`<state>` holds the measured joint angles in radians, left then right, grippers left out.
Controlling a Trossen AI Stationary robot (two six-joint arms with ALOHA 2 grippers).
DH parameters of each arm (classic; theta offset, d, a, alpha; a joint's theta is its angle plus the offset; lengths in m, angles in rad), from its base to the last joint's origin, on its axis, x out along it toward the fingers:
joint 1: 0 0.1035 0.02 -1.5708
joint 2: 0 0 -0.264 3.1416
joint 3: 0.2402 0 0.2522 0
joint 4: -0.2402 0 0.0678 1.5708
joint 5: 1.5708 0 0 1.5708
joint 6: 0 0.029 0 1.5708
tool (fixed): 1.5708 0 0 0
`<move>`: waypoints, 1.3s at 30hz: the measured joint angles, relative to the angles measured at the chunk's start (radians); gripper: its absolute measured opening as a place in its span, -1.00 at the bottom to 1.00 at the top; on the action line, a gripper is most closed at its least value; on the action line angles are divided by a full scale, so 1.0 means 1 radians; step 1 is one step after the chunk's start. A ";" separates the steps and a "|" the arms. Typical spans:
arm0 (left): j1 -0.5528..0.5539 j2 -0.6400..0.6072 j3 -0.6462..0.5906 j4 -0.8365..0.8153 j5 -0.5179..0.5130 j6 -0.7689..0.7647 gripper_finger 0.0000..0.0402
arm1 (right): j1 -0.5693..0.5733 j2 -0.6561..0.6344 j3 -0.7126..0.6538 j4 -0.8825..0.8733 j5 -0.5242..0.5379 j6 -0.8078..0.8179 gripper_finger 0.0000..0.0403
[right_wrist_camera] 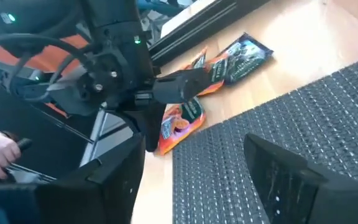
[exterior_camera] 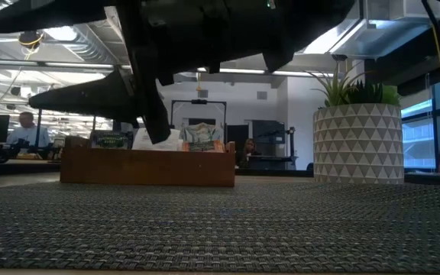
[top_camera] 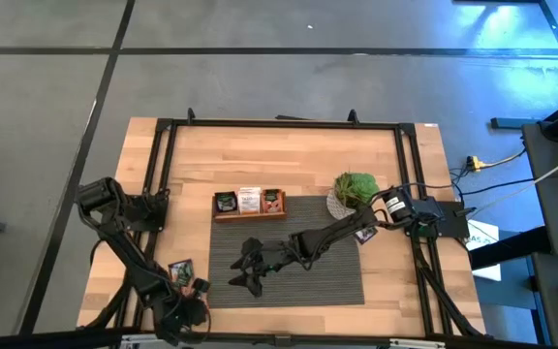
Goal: Pick & Place Tea
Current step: Put the orange tea bag to the right section of the wooden organizer
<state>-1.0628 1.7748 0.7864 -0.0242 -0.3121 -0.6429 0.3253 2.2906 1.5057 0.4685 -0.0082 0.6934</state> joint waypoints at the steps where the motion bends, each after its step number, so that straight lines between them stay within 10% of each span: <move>1: 0.008 -0.008 -0.001 -0.002 0.019 0.001 -0.99 | -0.001 0.000 0.007 -0.003 0.000 -0.019 0.35; 13: -0.069 -0.151 0.227 -0.575 -0.070 -0.274 -0.99 | -0.001 -0.002 0.220 -0.361 0.114 -0.369 0.32; 20: -0.092 -0.095 0.240 -0.592 -0.156 -0.503 -0.99 | -0.002 -0.001 0.226 -0.369 0.115 -0.457 0.31; 29: -0.078 0.016 0.240 -0.635 0.017 -0.588 -0.99 | -0.006 -0.001 0.225 -0.378 0.115 -0.493 0.31; 39: -0.034 0.067 0.246 -0.682 0.011 -0.365 -0.99 | -0.008 0.002 0.225 -0.390 0.124 -0.498 0.31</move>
<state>-1.0967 1.8420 1.0324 -0.7067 -0.3007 -1.0078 0.3175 2.2922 1.7309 0.0782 0.1154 0.1955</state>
